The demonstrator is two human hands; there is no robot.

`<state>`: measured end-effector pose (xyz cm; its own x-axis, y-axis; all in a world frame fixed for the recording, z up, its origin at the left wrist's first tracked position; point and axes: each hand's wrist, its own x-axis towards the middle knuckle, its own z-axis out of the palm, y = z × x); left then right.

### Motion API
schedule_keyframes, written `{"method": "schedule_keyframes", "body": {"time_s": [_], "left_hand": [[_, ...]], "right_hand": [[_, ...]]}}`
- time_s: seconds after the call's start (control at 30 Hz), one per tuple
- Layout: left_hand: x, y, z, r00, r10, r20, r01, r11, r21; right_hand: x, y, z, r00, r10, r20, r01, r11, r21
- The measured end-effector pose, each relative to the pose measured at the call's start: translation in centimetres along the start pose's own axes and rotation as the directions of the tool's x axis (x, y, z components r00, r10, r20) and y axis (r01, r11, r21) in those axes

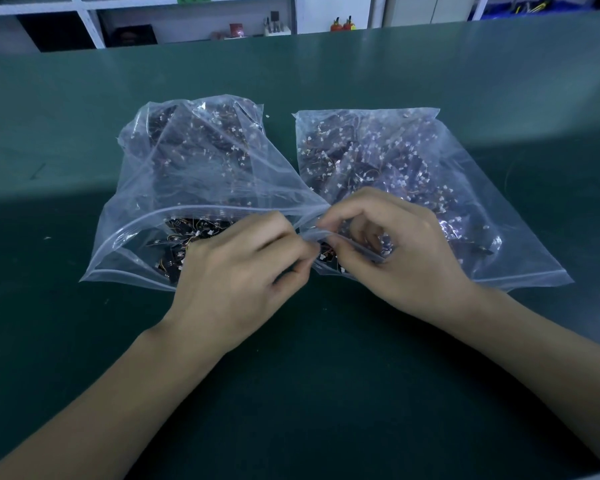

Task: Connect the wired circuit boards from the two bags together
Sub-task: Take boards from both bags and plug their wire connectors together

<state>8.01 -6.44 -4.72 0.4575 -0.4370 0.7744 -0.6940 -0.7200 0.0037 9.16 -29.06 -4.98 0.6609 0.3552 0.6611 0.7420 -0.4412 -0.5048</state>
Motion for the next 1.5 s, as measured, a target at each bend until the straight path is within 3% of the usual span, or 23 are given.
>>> {"method": "schedule_keyframes", "body": {"time_s": [0.13,0.23,0.33,0.5,0.63,0.77,1.3,1.5], "left_hand": [[0.2,0.4,0.4,0.992,0.001,0.127,-0.02,0.988,0.15],[0.1,0.7,0.5,0.973,-0.008,0.229,-0.024,0.99,0.136],[0.1,0.9,0.2,0.971,-0.007,0.239,-0.014,0.996,0.084],[0.1,0.2,-1.1,0.957,-0.19,0.217,0.21,0.975,-0.071],[-0.5,-1.6,-1.2,0.902,-0.367,0.229,0.334,0.927,0.171],[-1.0,-3.5,-1.0,0.856,-0.452,0.251,0.389,0.883,0.263],[-0.7,-3.8,-1.4,0.824,-0.471,0.315,0.403,0.878,0.259],[-0.6,-3.7,-1.4,0.901,-0.387,0.195,0.353,0.917,0.187]], "right_hand": [[-0.1,0.0,0.1,1.0,0.002,0.01,-0.002,1.0,0.003],[-0.1,-0.1,0.2,1.0,-0.009,0.027,0.01,1.0,-0.029],[-0.1,-0.2,0.2,0.999,0.015,0.035,-0.014,0.999,-0.034],[0.0,-0.4,-0.1,0.997,0.064,0.042,-0.063,0.997,-0.038],[-0.1,-0.4,0.1,0.995,0.086,0.042,-0.085,0.996,-0.042],[-0.1,-0.4,0.1,0.995,0.089,0.052,-0.087,0.996,-0.033],[-0.1,-0.7,-0.2,0.986,0.101,0.136,-0.087,0.991,-0.104],[-0.1,-0.8,-0.2,0.984,0.118,0.137,-0.103,0.988,-0.113]]}}
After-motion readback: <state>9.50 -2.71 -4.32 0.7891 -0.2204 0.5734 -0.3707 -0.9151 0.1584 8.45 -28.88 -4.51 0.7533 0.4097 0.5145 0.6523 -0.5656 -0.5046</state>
